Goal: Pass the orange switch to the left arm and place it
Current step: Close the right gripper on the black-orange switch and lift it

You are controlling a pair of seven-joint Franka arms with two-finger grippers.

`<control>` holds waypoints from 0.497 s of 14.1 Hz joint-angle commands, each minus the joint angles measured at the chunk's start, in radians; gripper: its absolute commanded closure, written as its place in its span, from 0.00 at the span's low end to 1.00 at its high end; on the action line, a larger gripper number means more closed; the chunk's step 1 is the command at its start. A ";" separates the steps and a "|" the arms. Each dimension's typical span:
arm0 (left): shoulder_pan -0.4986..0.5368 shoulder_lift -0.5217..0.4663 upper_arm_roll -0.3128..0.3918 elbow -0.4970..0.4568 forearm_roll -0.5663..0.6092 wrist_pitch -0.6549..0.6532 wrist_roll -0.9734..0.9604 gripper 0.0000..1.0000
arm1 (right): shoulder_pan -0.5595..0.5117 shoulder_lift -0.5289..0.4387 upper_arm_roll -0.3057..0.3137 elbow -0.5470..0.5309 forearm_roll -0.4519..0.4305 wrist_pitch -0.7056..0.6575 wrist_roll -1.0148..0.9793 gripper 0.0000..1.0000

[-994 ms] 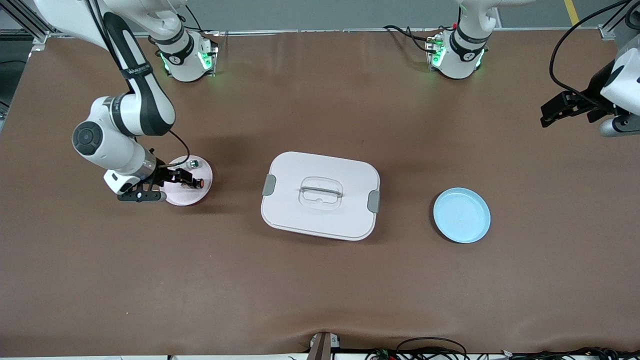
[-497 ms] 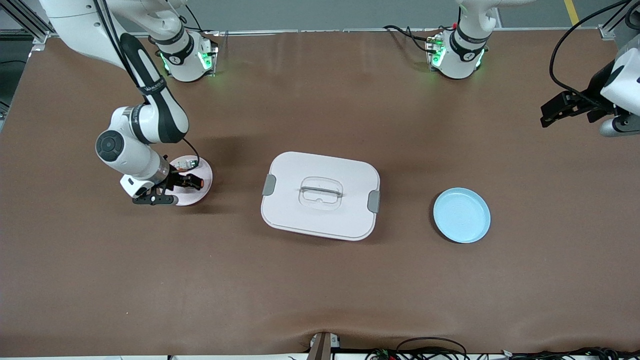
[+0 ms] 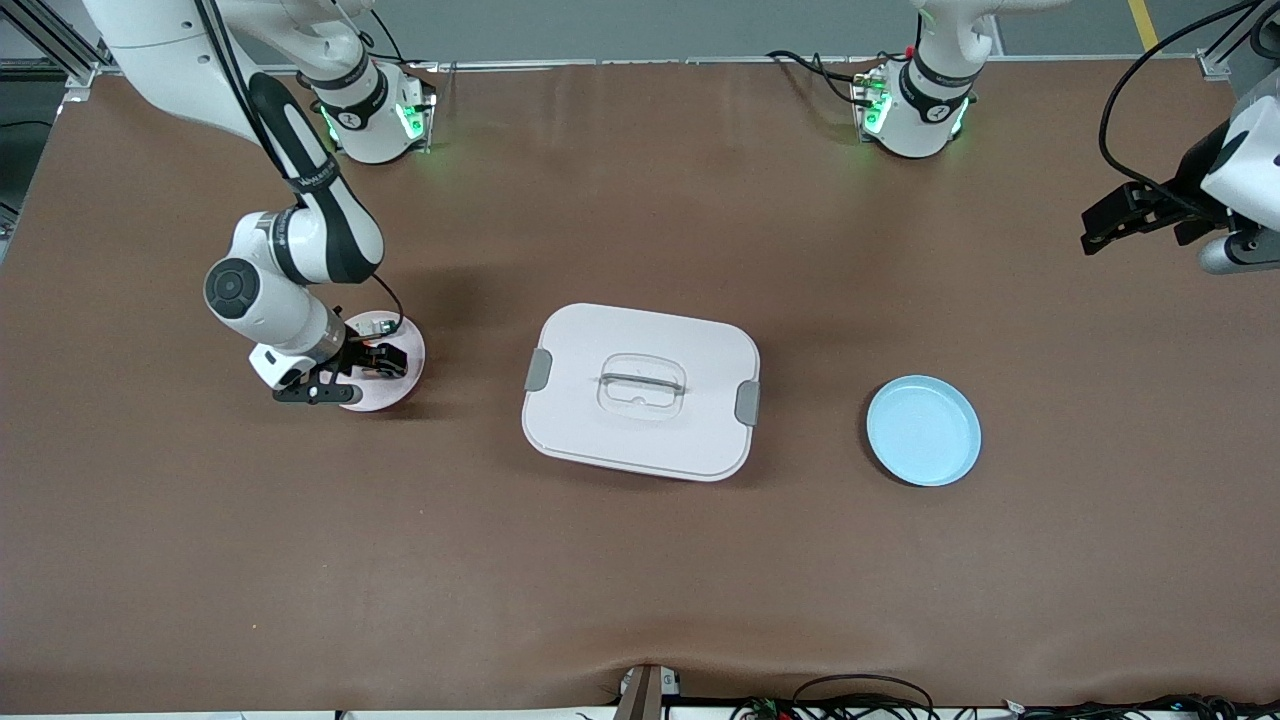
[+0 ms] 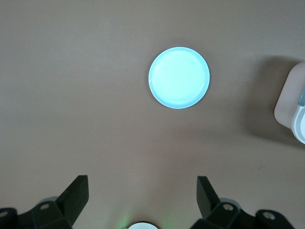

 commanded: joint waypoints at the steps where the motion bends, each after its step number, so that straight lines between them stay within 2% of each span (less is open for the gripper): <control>1: 0.005 -0.001 0.001 0.007 -0.011 -0.002 0.026 0.00 | 0.012 0.001 -0.003 -0.019 0.020 0.022 0.006 0.00; 7: 0.005 0.000 0.001 0.007 -0.011 -0.002 0.024 0.00 | 0.023 0.009 -0.003 -0.026 0.021 0.033 0.006 0.00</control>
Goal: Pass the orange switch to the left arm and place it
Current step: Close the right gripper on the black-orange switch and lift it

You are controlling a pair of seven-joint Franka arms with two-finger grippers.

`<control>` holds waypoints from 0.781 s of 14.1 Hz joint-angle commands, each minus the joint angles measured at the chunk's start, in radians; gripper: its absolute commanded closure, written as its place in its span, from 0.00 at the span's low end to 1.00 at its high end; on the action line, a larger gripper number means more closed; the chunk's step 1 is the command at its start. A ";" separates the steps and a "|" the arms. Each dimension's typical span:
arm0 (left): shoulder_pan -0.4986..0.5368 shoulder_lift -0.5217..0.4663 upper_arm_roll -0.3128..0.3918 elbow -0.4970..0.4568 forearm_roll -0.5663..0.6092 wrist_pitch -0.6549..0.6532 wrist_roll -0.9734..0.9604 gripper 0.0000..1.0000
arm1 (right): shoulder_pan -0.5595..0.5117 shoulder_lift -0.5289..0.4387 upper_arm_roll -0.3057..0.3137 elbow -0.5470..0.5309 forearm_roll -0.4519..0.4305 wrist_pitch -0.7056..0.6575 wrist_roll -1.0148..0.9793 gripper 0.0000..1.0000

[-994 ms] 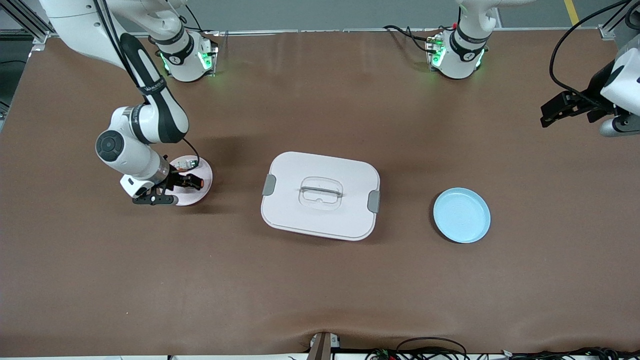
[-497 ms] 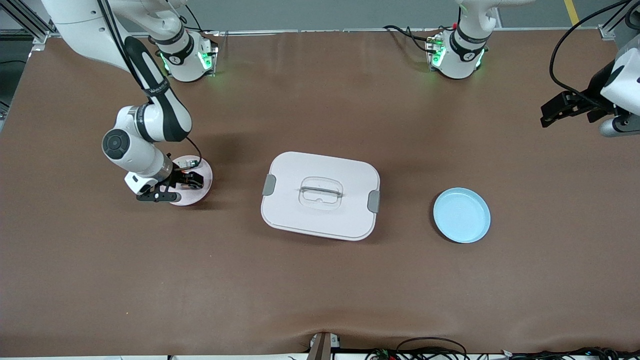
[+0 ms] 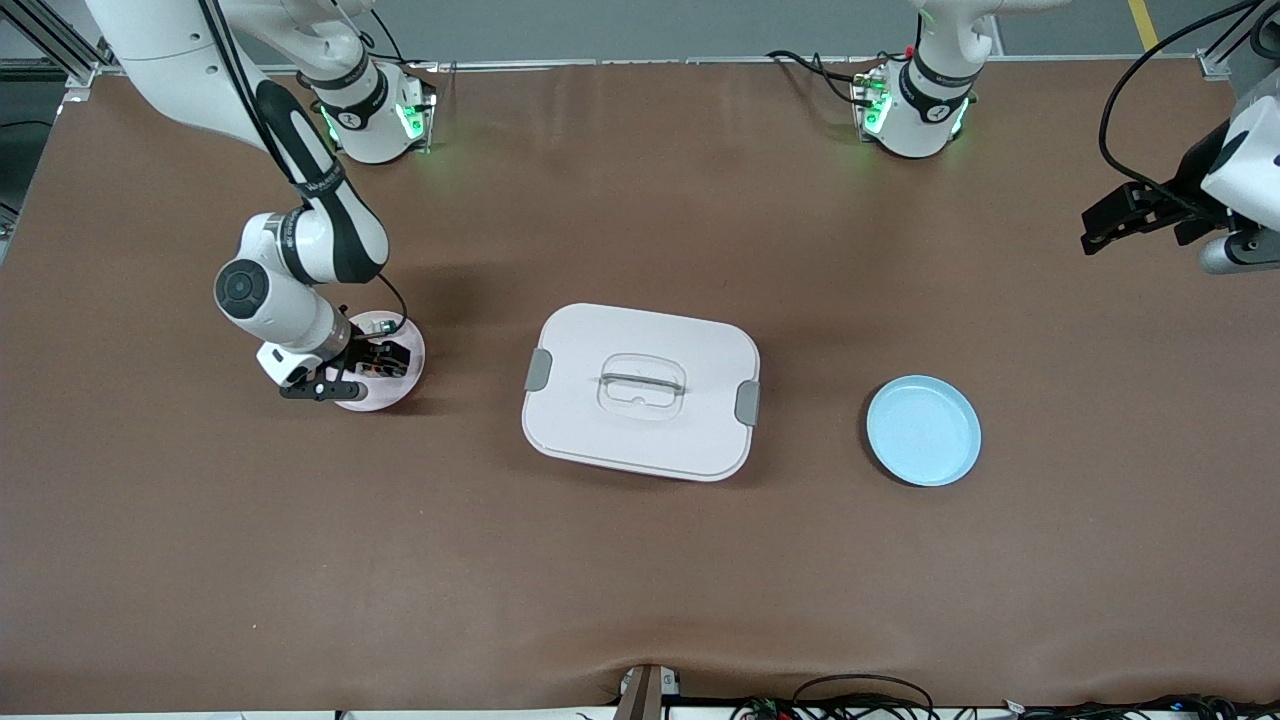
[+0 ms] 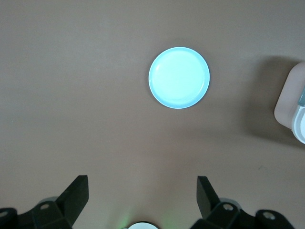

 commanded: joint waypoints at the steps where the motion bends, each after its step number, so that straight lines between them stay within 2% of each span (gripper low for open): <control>1: 0.005 0.000 0.001 0.005 -0.011 -0.002 0.024 0.00 | 0.020 -0.005 -0.003 -0.016 0.021 0.017 0.004 0.00; 2: 0.005 0.000 0.001 0.005 -0.011 -0.002 0.024 0.00 | 0.020 -0.003 -0.005 -0.016 0.020 0.016 0.001 0.00; 3: 0.005 -0.003 0.001 0.007 -0.010 -0.002 0.026 0.00 | 0.020 0.003 -0.003 -0.016 0.021 0.016 -0.002 0.24; 5: 0.005 -0.007 0.001 0.007 -0.010 -0.006 0.026 0.00 | 0.020 0.004 -0.003 -0.016 0.021 0.014 -0.004 0.84; 6: 0.005 -0.007 0.001 0.007 -0.010 -0.006 0.026 0.00 | 0.020 0.004 -0.003 -0.016 0.021 0.010 0.004 1.00; 9: 0.005 -0.004 0.001 0.005 -0.010 -0.006 0.026 0.00 | 0.009 -0.002 -0.002 -0.010 0.021 -0.019 0.024 1.00; 11: 0.005 -0.006 0.001 0.007 -0.010 -0.006 0.024 0.00 | 0.020 -0.037 -0.002 0.045 0.030 -0.160 0.096 1.00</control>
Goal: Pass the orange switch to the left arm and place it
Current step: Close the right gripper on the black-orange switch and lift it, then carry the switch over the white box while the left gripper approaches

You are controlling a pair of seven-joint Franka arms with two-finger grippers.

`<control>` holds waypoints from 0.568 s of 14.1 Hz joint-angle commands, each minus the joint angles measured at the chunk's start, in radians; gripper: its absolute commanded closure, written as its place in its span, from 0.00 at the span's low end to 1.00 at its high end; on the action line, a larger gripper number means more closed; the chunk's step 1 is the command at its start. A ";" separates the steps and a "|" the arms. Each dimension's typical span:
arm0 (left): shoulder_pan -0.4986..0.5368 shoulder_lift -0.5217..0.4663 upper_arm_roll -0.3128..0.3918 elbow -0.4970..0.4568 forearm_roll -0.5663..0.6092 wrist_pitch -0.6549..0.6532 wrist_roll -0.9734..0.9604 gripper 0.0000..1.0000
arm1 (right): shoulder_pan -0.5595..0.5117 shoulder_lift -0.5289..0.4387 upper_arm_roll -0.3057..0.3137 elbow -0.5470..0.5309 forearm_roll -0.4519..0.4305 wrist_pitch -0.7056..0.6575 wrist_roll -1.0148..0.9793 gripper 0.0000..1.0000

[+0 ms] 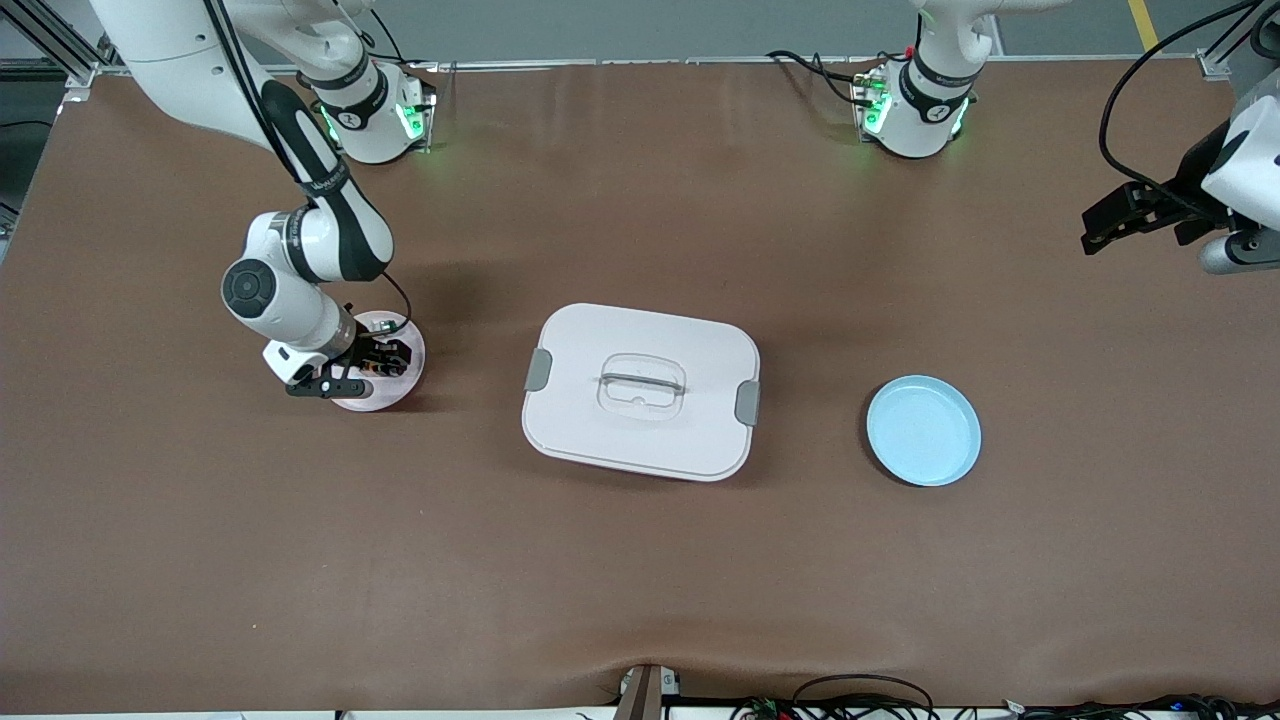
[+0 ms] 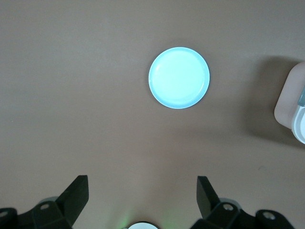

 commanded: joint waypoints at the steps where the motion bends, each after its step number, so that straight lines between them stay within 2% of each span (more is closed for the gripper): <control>1: 0.005 -0.006 0.001 0.005 -0.010 -0.006 0.026 0.00 | 0.023 -0.049 0.002 0.083 0.043 -0.190 0.102 1.00; 4: 0.005 -0.006 0.001 0.006 -0.010 -0.006 0.024 0.00 | 0.069 -0.051 0.007 0.261 0.193 -0.432 0.230 1.00; 8: -0.001 -0.004 -0.002 0.008 -0.014 -0.006 0.017 0.00 | 0.181 -0.041 0.008 0.503 0.223 -0.643 0.549 1.00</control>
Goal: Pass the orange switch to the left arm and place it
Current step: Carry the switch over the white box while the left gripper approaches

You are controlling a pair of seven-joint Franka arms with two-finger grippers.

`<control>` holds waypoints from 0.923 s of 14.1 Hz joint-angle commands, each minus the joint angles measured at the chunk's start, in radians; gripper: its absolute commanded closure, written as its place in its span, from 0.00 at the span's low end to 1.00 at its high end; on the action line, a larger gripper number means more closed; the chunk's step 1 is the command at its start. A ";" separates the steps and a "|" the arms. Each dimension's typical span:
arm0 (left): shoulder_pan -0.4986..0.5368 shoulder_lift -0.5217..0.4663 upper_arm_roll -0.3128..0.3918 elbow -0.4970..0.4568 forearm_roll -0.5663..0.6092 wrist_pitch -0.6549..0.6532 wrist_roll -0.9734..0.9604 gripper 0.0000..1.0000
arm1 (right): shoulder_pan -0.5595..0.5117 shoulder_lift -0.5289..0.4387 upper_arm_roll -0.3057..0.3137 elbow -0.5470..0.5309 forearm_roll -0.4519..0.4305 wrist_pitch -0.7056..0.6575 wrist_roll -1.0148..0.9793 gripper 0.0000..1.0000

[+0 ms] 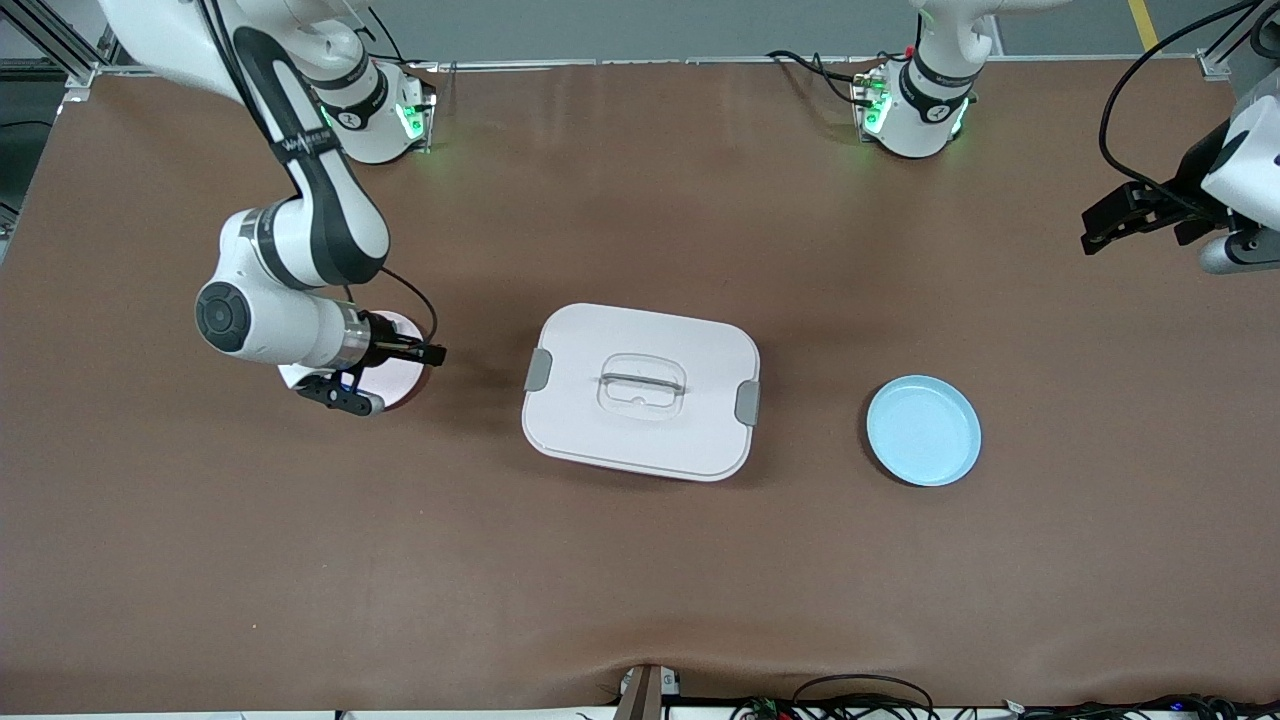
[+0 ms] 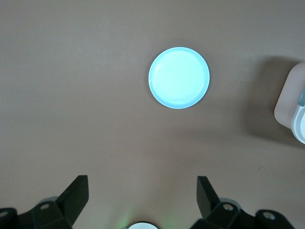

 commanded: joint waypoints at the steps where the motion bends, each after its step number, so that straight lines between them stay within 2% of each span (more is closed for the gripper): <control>1: -0.002 -0.006 -0.006 0.009 -0.016 -0.006 0.014 0.00 | 0.098 0.016 -0.006 0.168 0.022 -0.099 0.236 1.00; 2: -0.005 -0.006 -0.009 0.011 -0.017 -0.006 0.014 0.00 | 0.131 0.021 -0.006 0.222 0.037 -0.108 0.317 1.00; 4: -0.008 -0.006 -0.011 0.011 -0.025 -0.006 0.015 0.00 | 0.182 0.051 -0.008 0.317 0.122 -0.117 0.449 1.00; 8: -0.006 -0.003 -0.012 0.009 -0.132 -0.006 0.007 0.00 | 0.256 0.160 -0.008 0.537 0.268 -0.117 0.832 1.00; 13: -0.025 0.016 -0.031 0.012 -0.301 -0.006 0.004 0.00 | 0.371 0.333 -0.009 0.834 0.279 -0.084 1.323 1.00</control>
